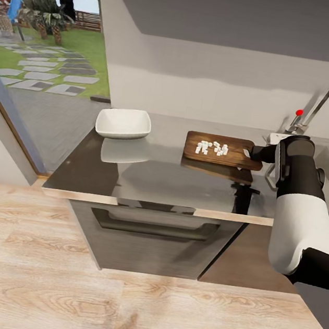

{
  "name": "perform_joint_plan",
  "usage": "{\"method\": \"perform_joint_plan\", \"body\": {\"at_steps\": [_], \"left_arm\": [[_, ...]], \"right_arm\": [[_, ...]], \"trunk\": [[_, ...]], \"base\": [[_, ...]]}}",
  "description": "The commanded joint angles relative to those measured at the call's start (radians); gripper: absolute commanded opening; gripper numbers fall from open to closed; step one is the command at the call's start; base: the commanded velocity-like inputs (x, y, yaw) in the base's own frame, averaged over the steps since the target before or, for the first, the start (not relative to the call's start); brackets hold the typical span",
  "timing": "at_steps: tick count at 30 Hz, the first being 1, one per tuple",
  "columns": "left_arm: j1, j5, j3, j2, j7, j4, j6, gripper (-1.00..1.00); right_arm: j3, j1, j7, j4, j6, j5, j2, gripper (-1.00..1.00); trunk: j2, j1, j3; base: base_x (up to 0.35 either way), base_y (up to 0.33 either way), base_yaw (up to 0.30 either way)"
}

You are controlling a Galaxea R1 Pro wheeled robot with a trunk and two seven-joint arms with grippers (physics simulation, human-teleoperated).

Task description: In the kitchen, take the Vidalia onion out of the sink, dice it on the chopping board with the paring knife, put the diced onion into the bowl on the countertop, then place both the paring knife and the chopping board into the sink.

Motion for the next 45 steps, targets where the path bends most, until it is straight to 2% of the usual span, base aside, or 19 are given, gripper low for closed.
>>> {"method": "perform_joint_plan", "body": {"at_steps": [1,4,45], "left_arm": [[-0.001,0.004,-0.003,0.0,0.0,0.003,-0.005,1.0],[-0.001,0.004,-0.003,0.0,0.001,0.003,-0.005,1.0],[-0.001,0.004,-0.003,-0.001,0.001,0.003,-0.004,1.0]], "right_arm": [[-0.002,-0.001,0.01,-0.001,0.003,0.01,0.0,-1.0],[-0.002,-0.001,0.01,-0.001,0.003,0.01,0.0,-1.0],[-0.003,-0.001,0.01,-0.001,0.004,0.01,0.0,-1.0]], "trunk": [[0.0,0.0,-0.001],[0.0,0.0,-0.001],[0.287,-0.157,0.128]], "base": [[0.0,0.0,0.0],[0.0,0.0,0.0],[0.0,0.0,0.0]]}}
